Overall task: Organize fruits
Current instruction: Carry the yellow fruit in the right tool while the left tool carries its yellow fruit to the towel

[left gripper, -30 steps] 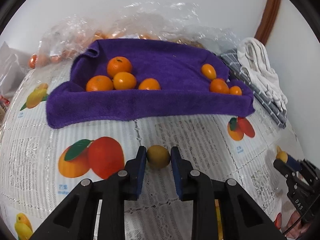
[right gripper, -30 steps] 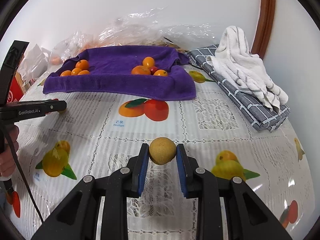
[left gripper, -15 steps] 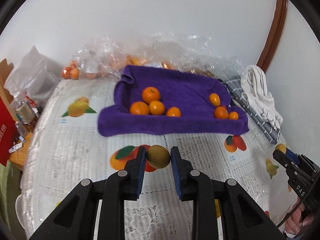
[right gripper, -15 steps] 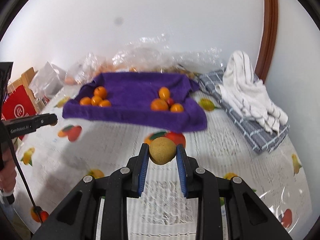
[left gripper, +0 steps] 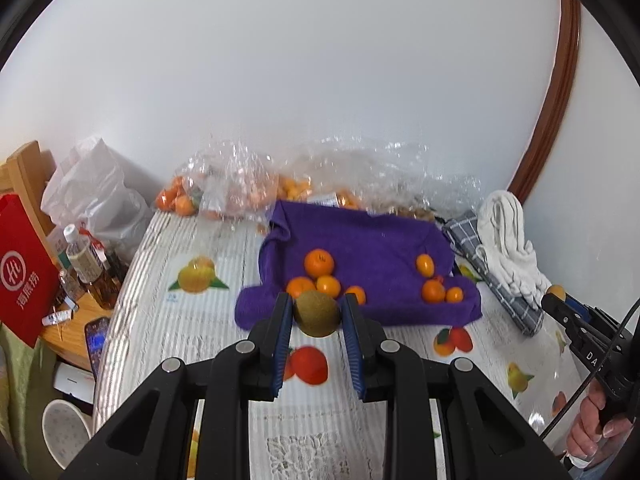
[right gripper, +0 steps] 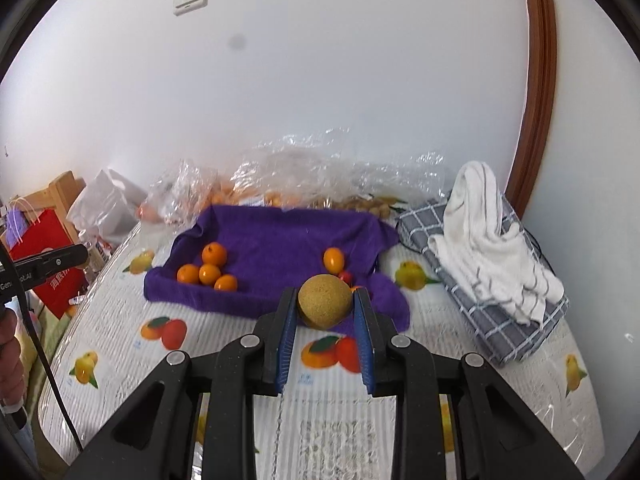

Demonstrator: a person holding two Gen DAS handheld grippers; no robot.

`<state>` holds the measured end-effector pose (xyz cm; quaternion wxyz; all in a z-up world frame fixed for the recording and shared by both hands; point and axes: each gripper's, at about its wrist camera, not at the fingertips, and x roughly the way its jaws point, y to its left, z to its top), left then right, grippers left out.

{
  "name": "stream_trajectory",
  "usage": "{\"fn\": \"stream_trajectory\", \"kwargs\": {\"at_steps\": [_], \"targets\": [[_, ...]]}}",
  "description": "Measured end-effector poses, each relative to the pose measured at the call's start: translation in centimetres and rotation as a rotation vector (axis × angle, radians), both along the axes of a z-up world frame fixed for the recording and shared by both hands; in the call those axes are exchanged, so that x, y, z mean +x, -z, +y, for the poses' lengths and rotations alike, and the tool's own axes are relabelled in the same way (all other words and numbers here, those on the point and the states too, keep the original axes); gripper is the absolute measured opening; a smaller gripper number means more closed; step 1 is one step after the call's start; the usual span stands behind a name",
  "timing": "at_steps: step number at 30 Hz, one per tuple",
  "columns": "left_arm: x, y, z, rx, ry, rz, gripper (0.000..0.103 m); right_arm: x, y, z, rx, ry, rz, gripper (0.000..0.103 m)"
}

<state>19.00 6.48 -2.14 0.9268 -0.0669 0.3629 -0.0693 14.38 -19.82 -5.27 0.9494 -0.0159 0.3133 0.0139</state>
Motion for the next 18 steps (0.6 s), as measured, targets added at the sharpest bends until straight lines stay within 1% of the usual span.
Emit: {"fn": "stream_trajectory", "kwargs": {"at_steps": [4,8,12,18], "targets": [[1.4,-0.6,0.4,-0.020,-0.014,-0.009,0.024,1.5,-0.4,-0.3,-0.007,-0.004,-0.008,0.027],[3.1,-0.3,0.9,-0.031,-0.036,-0.008,0.024,3.6,0.2,-0.8,0.013,-0.009,0.004,0.027],[4.9,1.2,1.4,-0.045,-0.054,0.011,0.024,6.4,1.6,-1.2,0.028,-0.017,0.032,0.027],[8.3,5.0,2.2,-0.051,-0.074,0.089,0.024,12.2,5.5,-0.8,0.061,-0.049,0.120,0.027]]}}
